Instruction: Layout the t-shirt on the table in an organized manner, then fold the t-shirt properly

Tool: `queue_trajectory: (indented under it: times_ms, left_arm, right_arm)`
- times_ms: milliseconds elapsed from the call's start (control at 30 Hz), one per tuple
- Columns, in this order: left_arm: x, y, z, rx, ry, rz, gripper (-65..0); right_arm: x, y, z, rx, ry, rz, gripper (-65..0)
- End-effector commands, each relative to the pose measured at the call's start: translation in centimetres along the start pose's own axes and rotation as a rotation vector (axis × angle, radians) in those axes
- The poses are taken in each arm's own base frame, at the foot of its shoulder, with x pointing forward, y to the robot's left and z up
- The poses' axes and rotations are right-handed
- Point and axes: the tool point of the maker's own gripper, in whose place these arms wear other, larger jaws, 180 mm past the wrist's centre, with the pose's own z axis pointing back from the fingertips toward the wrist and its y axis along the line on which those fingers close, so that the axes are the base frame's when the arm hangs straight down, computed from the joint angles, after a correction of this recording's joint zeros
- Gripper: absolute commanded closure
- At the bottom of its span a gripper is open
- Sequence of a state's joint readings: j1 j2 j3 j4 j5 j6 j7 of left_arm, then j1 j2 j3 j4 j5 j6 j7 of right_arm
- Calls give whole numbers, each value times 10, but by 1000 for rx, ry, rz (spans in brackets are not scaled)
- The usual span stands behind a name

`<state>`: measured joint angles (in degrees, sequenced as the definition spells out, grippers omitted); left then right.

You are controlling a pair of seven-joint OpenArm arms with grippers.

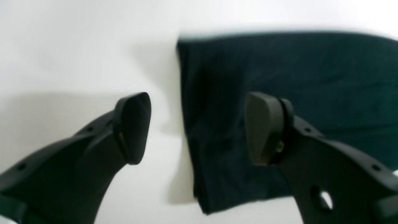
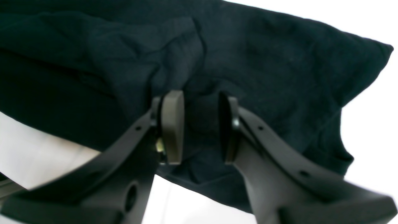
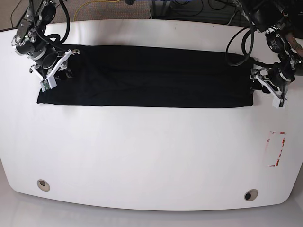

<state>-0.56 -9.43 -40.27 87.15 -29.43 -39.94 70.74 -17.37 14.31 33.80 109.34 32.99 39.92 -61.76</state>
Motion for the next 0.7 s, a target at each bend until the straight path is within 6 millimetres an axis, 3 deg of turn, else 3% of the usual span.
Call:
queue_trajectory:
  times_ms: [0,300,667]
  left_arm:
    - [11,5,1,-9,-35,3,-447]
    - [-12,8,-14,-44,36,61,-447]
    - [-22,-19,-31,-110,109,-8,-418]
  right_arm:
    - [10,-3,5,-8,-34,19,-181]
    - [11,-3,4,-7,-35,18,-181]
    - [11,-3,4,-7,-35,18,-181]
